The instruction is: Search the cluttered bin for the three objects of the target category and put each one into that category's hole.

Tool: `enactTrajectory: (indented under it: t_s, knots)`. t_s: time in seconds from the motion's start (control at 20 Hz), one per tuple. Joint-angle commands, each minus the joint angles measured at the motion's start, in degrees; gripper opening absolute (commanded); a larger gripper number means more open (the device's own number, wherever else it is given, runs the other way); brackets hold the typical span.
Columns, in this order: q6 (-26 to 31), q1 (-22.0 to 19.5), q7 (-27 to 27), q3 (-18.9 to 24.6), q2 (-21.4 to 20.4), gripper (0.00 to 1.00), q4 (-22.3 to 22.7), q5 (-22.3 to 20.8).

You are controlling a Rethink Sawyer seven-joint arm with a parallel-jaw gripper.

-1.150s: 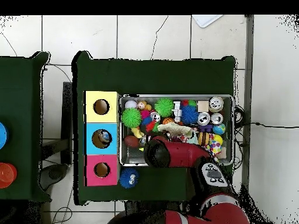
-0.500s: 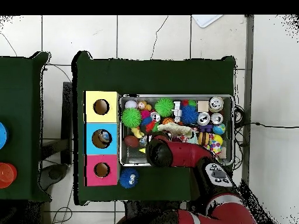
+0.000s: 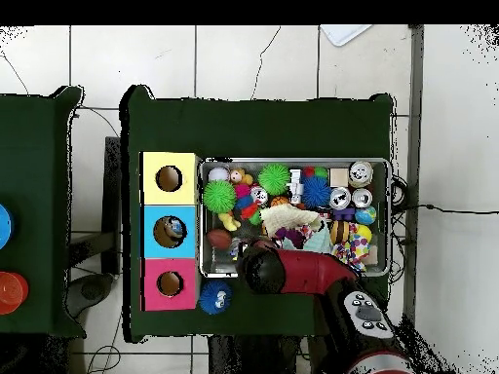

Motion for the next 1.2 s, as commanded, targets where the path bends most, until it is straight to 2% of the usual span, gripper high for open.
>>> enactTrajectory:
  t_s: [0.05,0.3,0.45,0.6,0.8,0.95,1.2]
  knots:
    - [5.38,0.20,10.62,5.39,-3.08,1.00,4.76,4.21]
    - [0.08,3.85,16.76,2.04,-2.73,1.00,4.52,8.58]
    - [-8.34,6.98,22.25,-1.85,-0.79,1.00,4.51,12.77]
    - [-16.42,8.18,25.69,-3.37,2.13,1.00,4.99,16.90]
    - [-22.63,5.64,25.93,-0.78,3.80,1.00,7.22,17.10]
    - [-26.86,4.33,27.19,0.72,6.22,1.00,6.97,16.76]
    - [-28.10,5.18,26.00,-1.60,8.64,1.00,5.32,15.67]
